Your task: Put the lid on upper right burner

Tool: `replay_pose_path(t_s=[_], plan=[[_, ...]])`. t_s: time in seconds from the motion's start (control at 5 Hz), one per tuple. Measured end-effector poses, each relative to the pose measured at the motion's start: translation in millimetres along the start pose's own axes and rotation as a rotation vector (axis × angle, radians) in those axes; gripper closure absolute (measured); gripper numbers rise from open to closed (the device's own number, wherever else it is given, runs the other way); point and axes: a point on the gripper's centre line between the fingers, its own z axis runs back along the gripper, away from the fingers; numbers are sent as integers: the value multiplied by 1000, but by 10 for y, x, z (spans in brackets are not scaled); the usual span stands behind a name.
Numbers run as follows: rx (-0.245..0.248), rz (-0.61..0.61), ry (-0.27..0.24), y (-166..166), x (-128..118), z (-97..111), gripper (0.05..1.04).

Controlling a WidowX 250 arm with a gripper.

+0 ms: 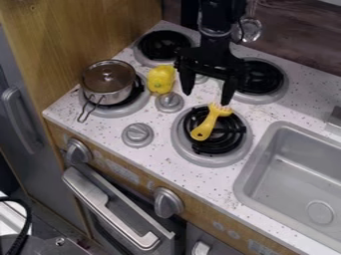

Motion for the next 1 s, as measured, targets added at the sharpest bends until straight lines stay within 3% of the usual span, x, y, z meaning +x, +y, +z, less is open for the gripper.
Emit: replay_pose_path(t_s=[0.2, 0.4, 0.6, 1.0], plan=[[7, -1, 41, 4, -62, -131, 83], [6, 52, 44, 288, -53, -184, 83], [20, 135, 4, 824, 106, -111, 83], [58, 220, 19, 1501, 279, -254, 83]])
